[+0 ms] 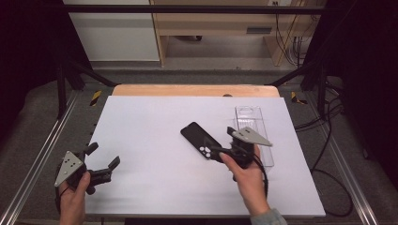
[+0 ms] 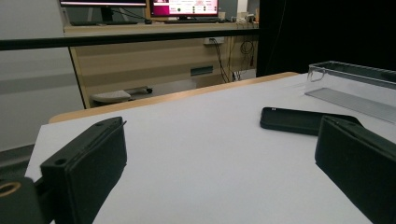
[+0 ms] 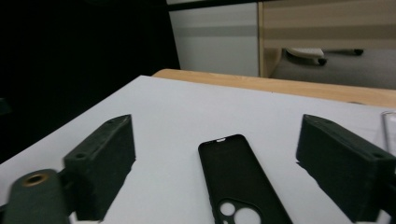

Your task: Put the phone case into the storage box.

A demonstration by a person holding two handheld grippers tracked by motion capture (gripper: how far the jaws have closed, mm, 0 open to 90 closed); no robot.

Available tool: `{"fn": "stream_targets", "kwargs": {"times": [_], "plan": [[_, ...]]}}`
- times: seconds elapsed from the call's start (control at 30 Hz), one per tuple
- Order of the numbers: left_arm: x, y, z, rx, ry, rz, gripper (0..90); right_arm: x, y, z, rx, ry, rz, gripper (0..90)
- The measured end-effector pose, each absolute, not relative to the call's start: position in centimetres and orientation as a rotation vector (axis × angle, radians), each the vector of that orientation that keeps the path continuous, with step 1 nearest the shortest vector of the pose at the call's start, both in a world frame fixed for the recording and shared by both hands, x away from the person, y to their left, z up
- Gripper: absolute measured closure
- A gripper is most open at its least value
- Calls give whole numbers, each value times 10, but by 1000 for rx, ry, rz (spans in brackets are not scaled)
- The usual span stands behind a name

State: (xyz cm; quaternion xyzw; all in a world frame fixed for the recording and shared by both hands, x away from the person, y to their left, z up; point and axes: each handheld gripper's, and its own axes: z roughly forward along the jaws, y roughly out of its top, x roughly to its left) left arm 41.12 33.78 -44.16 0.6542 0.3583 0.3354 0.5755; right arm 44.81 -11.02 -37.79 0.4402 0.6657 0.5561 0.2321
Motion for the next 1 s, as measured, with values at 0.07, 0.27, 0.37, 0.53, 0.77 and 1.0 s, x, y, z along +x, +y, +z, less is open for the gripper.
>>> {"fn": "stream_targets", "kwargs": {"times": [0.07, 0.27, 0.37, 0.53, 0.77, 1.0], "plan": [[411, 336, -442, 1540, 835, 785, 24, 458, -96, -383, 1238, 1841, 1498, 193], [412, 336, -442, 1549, 827, 782, 23, 480, -68, -408, 1263, 1909, 1381, 378], [413, 339, -443, 1550, 827, 791, 24, 485, -60, -419, 1237, 1933, 1338, 486], [412, 343, -444, 1531, 843, 782, 25, 493, -57, -431, 1264, 1957, 1243, 694], [414, 339, -443, 1538, 828, 777, 28, 501, -56, -446, 1260, 2086, 1108, 874], [414, 337, -443, 1542, 822, 774, 29, 503, -60, -465, 1342, 2161, 994, 900]]}}
